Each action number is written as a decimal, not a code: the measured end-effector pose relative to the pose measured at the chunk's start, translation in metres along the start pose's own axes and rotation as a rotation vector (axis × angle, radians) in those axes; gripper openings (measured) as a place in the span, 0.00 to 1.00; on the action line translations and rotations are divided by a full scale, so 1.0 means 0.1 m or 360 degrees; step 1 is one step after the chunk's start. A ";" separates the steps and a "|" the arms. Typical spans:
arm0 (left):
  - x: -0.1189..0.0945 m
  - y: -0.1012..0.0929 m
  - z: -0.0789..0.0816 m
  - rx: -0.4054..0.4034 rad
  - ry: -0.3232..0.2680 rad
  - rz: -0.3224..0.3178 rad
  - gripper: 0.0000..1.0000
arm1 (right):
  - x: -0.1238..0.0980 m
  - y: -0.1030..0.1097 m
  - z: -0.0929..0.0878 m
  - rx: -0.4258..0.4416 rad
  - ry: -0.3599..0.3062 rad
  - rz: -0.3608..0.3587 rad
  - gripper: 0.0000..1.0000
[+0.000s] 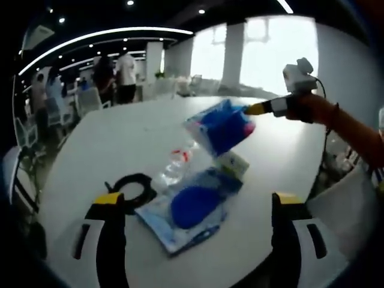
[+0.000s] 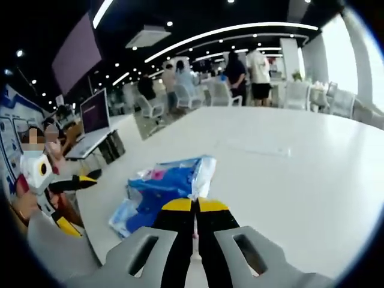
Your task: Arrange the tabletop items into an orderly group along one side of the table until the central work area is clear of visible clutter.
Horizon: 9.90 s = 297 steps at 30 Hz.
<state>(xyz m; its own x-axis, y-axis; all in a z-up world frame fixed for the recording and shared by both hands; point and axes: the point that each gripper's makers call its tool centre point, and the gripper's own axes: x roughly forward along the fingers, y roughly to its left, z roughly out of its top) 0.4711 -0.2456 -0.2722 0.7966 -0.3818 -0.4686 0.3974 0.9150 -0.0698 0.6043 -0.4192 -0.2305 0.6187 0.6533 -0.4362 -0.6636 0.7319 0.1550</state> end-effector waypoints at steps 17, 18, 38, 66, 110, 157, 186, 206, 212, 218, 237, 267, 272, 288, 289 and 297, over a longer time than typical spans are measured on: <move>0.04 0.02 -0.07 -0.0039 0.0045 -0.0001 0.99 | 0.06 -0.44 0.04 -0.0104 0.0093 -0.0132 0.01; 0.04 0.02 -0.07 -0.0039 0.0046 -0.0002 0.99 | 0.06 -0.47 0.04 -0.0101 0.0093 -0.0134 0.01; 0.07 0.06 -0.15 -0.0079 0.0088 0.0011 0.98 | 0.13 -1.09 0.10 -0.0019 0.0094 -0.0292 0.01; 0.15 0.13 -0.22 -0.0078 0.0116 0.0038 0.97 | 0.53 -1.72 -0.45 0.0198 0.0194 -0.0310 0.01; 0.10 0.23 -0.38 -0.0033 0.0248 0.0096 0.96 | 0.48 -1.82 -0.78 0.0366 0.0169 -0.0425 0.34; 0.11 0.03 -0.26 0.0045 0.0212 -0.0009 0.99 | 0.52 -0.01 -1.19 0.0301 0.0452 0.0037 0.64; 0.11 0.01 -0.28 0.0035 0.0233 -0.0028 0.99 | 0.47 -0.06 -1.40 0.0286 0.0557 -0.0034 0.37; 0.08 -0.06 -0.16 -0.0126 0.0128 -0.0107 0.98 | 0.29 0.38 -0.91 0.0206 0.0303 0.0180 0.36; 0.07 -0.14 -0.01 -0.0228 0.0008 -0.0190 0.96 | 0.23 0.62 -0.83 0.0094 0.0235 0.0290 0.36; 0.01 -0.21 0.25 -0.0395 -0.0206 -0.0306 0.96 | 0.15 0.96 -0.70 0.0003 0.0150 0.0465 0.36; -0.08 -0.21 0.37 -0.0722 -0.0303 -0.0376 0.72 | 0.05 1.85 -0.50 -0.0095 -0.0054 0.0637 0.36; -0.09 -0.28 0.32 -0.0491 -0.0238 -0.0375 0.39 | 0.08 1.99 -0.55 -0.0286 -0.0085 0.0705 0.38; -0.15 -0.21 0.41 -0.0387 -0.0325 -0.0297 0.39 | 0.11 1.98 -0.56 -0.0229 -0.0065 0.0682 0.49; -0.17 -0.07 0.44 -0.0342 -0.0369 -0.0194 0.38 | 0.17 1.76 -0.69 -0.0135 0.0063 0.0566 0.78; -0.17 -0.06 0.44 -0.0341 -0.0371 -0.0190 0.38 | 0.16 1.76 -0.69 -0.0135 0.0064 0.0563 0.78; -0.16 -0.02 0.42 -0.0294 -0.0357 -0.0149 0.38 | 0.15 1.73 -0.72 -0.0106 0.0097 0.0546 0.84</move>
<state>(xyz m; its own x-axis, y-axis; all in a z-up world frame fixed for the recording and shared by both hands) 0.4765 -0.2469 -0.2269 0.8493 -0.4660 -0.2480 0.4006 0.8749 -0.2720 0.4683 -0.2965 -0.2743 0.3303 0.8446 -0.4214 -0.8556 0.4564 0.2443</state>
